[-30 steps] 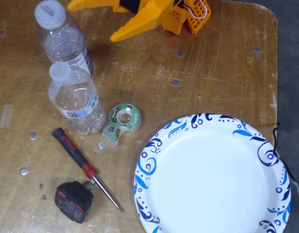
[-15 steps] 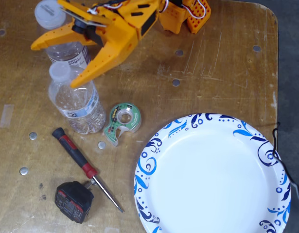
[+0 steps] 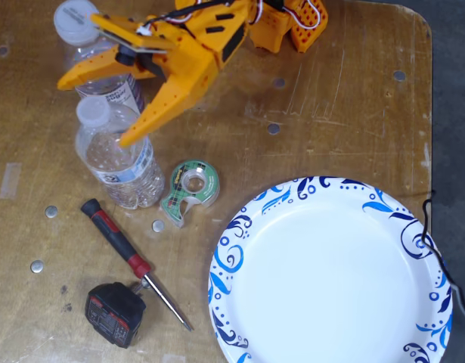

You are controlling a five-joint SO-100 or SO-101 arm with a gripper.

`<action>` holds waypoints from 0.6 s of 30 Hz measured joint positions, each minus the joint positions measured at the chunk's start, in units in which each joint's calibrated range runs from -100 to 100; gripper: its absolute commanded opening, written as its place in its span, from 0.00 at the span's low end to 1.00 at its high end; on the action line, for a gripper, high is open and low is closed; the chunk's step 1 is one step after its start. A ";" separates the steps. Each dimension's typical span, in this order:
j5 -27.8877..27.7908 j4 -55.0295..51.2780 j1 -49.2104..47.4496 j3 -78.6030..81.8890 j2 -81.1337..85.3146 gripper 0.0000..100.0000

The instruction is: Move the bottles to the plate

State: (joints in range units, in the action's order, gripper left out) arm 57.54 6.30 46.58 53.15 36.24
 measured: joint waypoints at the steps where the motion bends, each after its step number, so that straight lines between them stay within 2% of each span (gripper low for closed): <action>1: 0.26 0.00 0.09 0.00 -0.08 0.40; 10: 0.36 0.09 -0.09 0.00 -3.44 0.38; 15: 0.36 0.09 0.09 0.00 -3.94 0.20; 18: -0.94 0.77 2.64 -0.09 -3.94 0.12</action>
State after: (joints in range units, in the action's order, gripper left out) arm 56.60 7.06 49.23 53.06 32.30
